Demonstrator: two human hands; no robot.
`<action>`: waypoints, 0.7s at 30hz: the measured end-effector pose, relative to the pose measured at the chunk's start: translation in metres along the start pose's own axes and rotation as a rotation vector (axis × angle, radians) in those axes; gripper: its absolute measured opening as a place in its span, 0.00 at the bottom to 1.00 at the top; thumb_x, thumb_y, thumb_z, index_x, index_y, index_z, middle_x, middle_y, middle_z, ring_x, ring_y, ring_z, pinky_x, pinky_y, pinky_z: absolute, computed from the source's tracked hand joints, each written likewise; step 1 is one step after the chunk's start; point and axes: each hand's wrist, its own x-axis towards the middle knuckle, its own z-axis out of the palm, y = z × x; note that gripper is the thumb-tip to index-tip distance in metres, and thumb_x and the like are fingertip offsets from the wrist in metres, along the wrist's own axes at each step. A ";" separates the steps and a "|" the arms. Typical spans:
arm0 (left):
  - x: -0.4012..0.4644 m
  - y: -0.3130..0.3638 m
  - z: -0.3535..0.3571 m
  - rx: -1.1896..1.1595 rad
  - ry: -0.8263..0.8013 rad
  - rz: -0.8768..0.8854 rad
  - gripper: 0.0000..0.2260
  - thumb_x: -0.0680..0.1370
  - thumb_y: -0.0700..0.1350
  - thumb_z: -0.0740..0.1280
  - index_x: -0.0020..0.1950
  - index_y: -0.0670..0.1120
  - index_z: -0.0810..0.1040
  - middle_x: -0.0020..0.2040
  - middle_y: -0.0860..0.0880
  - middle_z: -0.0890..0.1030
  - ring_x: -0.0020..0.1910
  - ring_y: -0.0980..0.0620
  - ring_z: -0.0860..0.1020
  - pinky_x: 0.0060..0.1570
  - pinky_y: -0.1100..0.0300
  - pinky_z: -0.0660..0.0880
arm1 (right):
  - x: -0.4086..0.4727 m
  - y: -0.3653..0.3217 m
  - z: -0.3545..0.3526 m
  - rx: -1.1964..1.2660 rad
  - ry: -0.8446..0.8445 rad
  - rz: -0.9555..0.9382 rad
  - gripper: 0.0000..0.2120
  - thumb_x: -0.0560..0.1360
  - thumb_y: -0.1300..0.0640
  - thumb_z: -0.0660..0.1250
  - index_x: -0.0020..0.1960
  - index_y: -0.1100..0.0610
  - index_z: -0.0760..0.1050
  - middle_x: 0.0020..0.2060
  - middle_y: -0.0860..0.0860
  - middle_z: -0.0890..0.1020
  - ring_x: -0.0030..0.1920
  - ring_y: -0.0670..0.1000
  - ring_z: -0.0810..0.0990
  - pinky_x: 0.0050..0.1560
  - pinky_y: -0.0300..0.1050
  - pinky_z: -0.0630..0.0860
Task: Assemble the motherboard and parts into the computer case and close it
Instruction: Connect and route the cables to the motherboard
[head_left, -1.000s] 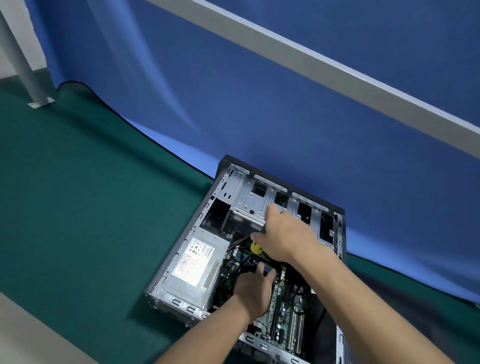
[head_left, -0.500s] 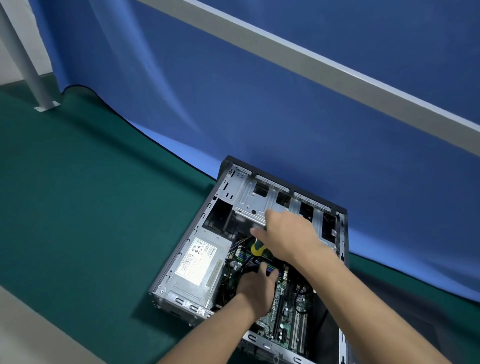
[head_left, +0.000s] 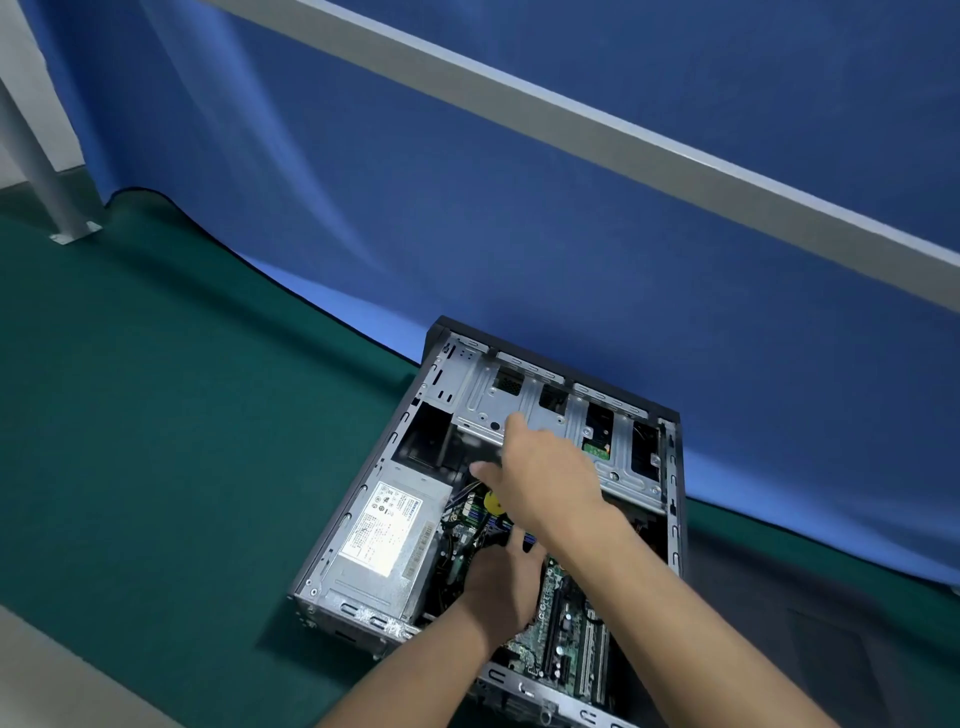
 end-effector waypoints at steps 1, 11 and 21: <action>0.000 0.002 -0.001 0.058 -0.001 0.004 0.14 0.80 0.35 0.55 0.64 0.44 0.72 0.61 0.37 0.75 0.40 0.52 0.75 0.37 0.58 0.68 | 0.000 0.001 -0.002 0.037 -0.043 0.017 0.18 0.78 0.48 0.62 0.60 0.58 0.63 0.52 0.57 0.76 0.51 0.60 0.76 0.42 0.48 0.67; -0.003 0.005 -0.003 -0.130 0.019 -0.068 0.14 0.80 0.35 0.55 0.65 0.38 0.70 0.65 0.35 0.71 0.60 0.38 0.74 0.49 0.52 0.70 | 0.000 -0.005 0.000 0.057 -0.053 0.087 0.17 0.79 0.50 0.61 0.60 0.60 0.64 0.50 0.57 0.77 0.49 0.59 0.77 0.42 0.47 0.67; 0.004 0.002 0.001 0.119 -0.079 -0.051 0.10 0.79 0.36 0.58 0.59 0.41 0.73 0.60 0.36 0.74 0.47 0.43 0.78 0.36 0.55 0.70 | 0.005 0.000 0.002 0.087 -0.042 0.103 0.14 0.80 0.52 0.60 0.58 0.60 0.64 0.52 0.58 0.77 0.48 0.59 0.75 0.41 0.46 0.66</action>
